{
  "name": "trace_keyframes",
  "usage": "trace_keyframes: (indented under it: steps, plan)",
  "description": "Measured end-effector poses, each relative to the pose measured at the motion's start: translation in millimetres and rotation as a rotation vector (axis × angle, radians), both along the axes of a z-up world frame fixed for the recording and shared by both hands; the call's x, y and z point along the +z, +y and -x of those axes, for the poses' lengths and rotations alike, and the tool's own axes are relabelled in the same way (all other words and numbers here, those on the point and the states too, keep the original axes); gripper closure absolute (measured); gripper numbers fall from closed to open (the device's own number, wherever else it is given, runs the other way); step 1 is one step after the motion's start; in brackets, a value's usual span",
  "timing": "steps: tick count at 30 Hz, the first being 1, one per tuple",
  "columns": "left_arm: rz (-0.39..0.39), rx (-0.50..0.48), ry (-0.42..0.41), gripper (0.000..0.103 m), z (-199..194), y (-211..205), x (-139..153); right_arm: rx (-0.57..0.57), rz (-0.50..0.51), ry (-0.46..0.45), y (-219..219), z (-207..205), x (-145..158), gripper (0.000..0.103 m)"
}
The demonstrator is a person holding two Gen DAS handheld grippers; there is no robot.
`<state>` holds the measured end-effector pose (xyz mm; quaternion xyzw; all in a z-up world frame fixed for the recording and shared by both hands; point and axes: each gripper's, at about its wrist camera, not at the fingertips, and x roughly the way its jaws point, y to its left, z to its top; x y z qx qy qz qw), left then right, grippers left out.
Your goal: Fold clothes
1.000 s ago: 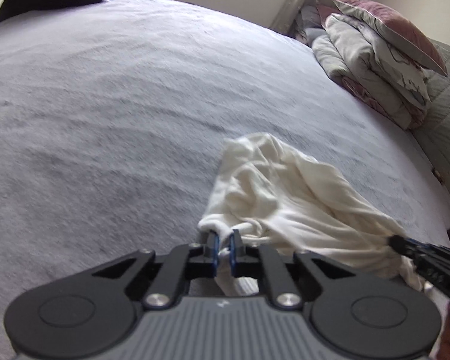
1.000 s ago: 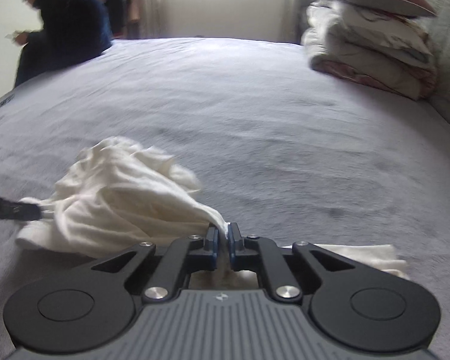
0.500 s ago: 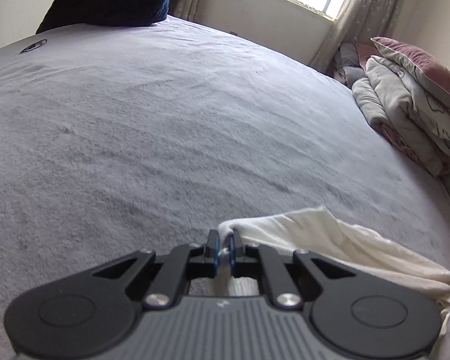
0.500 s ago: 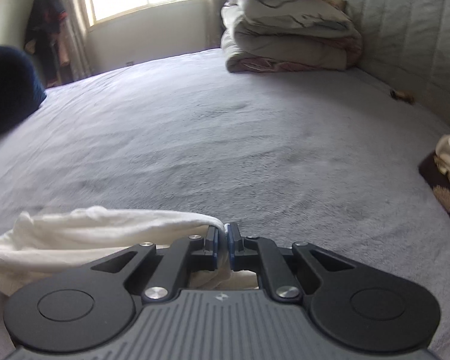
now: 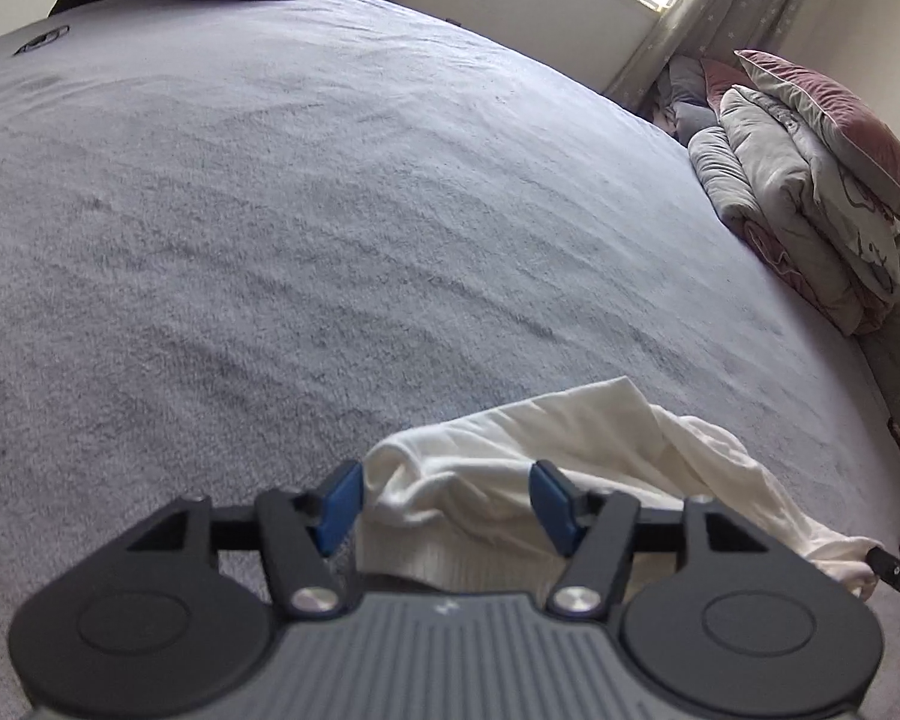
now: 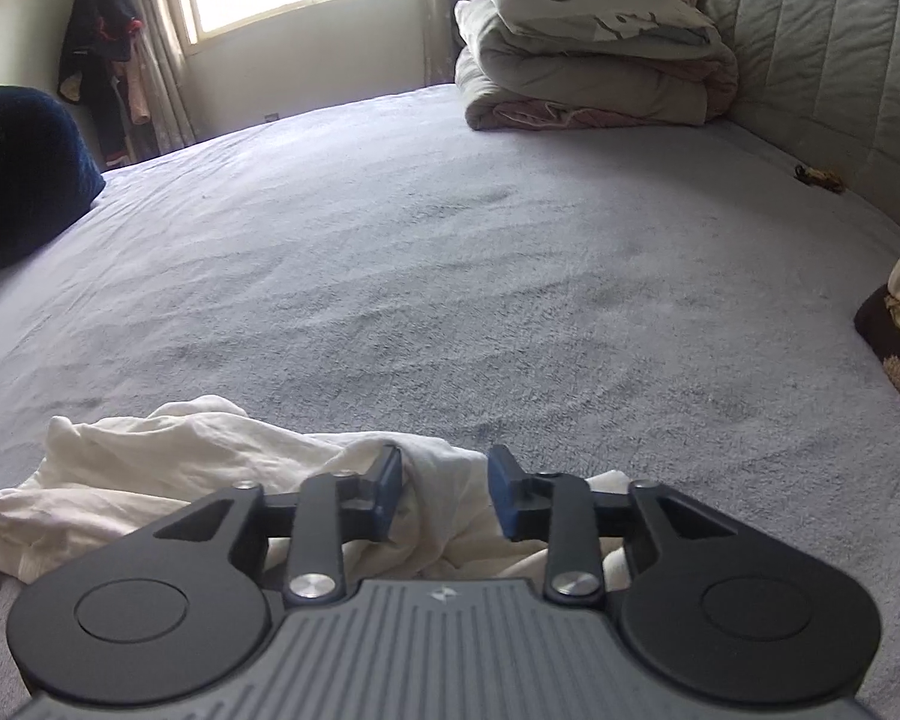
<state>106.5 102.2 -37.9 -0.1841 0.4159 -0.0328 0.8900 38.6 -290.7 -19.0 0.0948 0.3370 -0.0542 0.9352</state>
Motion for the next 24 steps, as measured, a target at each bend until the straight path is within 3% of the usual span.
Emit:
trace_keyframes:
  steps: [9, 24]
  plan:
    - [0.050, 0.014, 0.060, 0.040, -3.4, 5.1, -10.5, 0.051, -0.001, -0.001, 14.6, -8.3, -5.2, 0.065]
    - [0.049, 0.005, 0.087, 0.042, -5.6, -1.3, -17.4, 0.184, 0.053, -0.042, 39.0, -21.7, -1.0, 0.060]
